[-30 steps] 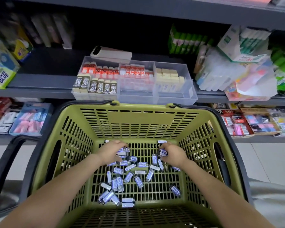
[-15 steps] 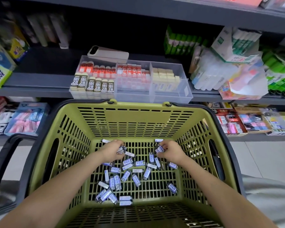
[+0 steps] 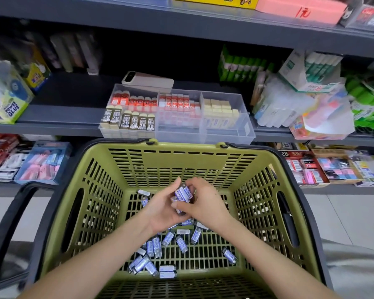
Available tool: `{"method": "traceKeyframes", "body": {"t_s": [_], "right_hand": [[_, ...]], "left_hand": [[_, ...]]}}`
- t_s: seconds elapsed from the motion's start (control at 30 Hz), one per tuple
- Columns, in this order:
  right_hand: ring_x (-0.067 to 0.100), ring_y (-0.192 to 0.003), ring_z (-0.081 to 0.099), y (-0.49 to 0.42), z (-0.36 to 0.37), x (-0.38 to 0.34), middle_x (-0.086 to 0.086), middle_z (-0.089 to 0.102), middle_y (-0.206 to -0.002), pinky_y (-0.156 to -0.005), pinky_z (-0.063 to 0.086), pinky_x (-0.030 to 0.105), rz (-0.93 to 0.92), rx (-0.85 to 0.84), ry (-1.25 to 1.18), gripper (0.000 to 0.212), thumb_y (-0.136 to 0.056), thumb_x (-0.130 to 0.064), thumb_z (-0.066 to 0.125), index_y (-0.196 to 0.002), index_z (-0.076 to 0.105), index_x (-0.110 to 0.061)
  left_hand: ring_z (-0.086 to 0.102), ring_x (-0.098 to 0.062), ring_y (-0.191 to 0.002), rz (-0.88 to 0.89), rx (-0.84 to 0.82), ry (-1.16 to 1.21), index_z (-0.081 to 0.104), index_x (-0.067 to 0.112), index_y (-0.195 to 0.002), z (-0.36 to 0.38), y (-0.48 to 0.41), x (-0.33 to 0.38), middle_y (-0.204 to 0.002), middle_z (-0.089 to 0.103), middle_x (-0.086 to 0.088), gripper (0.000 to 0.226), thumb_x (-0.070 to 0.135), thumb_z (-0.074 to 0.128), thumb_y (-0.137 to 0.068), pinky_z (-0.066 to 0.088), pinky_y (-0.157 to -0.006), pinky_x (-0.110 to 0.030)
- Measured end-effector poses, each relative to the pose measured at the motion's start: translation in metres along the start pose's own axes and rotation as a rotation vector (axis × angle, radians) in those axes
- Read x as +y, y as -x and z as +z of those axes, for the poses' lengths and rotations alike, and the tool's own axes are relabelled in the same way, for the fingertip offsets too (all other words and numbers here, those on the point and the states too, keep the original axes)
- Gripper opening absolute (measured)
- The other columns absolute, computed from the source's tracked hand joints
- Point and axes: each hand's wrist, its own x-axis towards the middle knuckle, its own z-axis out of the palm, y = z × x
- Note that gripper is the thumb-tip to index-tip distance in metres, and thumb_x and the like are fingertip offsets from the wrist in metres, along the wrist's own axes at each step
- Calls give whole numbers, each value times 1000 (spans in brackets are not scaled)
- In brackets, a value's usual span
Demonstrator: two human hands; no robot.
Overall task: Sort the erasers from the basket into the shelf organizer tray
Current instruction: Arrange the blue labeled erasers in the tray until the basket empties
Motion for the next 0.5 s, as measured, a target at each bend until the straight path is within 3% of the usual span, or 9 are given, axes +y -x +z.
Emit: {"method": "traceKeyframes", "body": {"t_s": [0.1,0.17,0.23,0.27,0.37,0.43,0.5], "right_hand": [[4,-66,47,2,-7,0,-6,54,-87,-68,42,23,-65,-68,-71,40,-76,-36,74,-110,64,-17],[1,-65,53,3,-13,7,-12,59,-83,-68,44,18,-52,33,-216,24,-86,-32,65,-105,68,-18],[4,-68,57,1,-16,24,-12,63,-77,-65,46,25,18,154,-188,20,-92,-33,56,-96,69,-19],[7,-71,60,-1,-16,35,-10,64,-79,-64,46,27,71,130,-71,22,-93,-35,53,-99,68,-19],[20,-76,60,-1,-5,72,-2,61,-80,-61,46,27,319,-183,318,42,-93,-41,50,-126,51,-14],[20,-73,58,3,7,90,1,57,-79,-61,50,30,443,-269,364,45,-93,-43,50,-124,46,-10],[19,-69,56,6,18,103,0,54,-77,-63,53,34,513,-228,336,45,-92,-47,50,-116,46,-9]], "left_hand": [[67,-19,-63,-5,60,51,75,6,-75,-1,-1,-2,-78,70,-9,24,29,68,-70,54,-51,-24],[64,-22,-65,-34,62,96,70,3,-82,-6,0,1,-83,67,-13,23,21,70,-68,51,-43,-23],[64,-27,-67,-58,40,112,68,4,-79,-10,1,5,-82,64,-17,15,16,67,-70,47,-37,-21],[64,-28,-67,-59,28,117,67,5,-78,-11,1,6,-82,64,-17,11,14,65,-71,45,-36,-20],[62,-28,-64,-50,37,147,67,5,-75,-14,1,10,-82,63,-17,12,16,64,-72,39,-32,-18],[61,-26,-62,-43,69,160,68,4,-69,-15,1,11,-79,62,-16,22,26,68,-72,37,-31,-18],[60,-23,-62,-42,91,156,69,4,-63,-17,0,12,-75,62,-13,33,36,72,-70,38,-32,-19]]}}
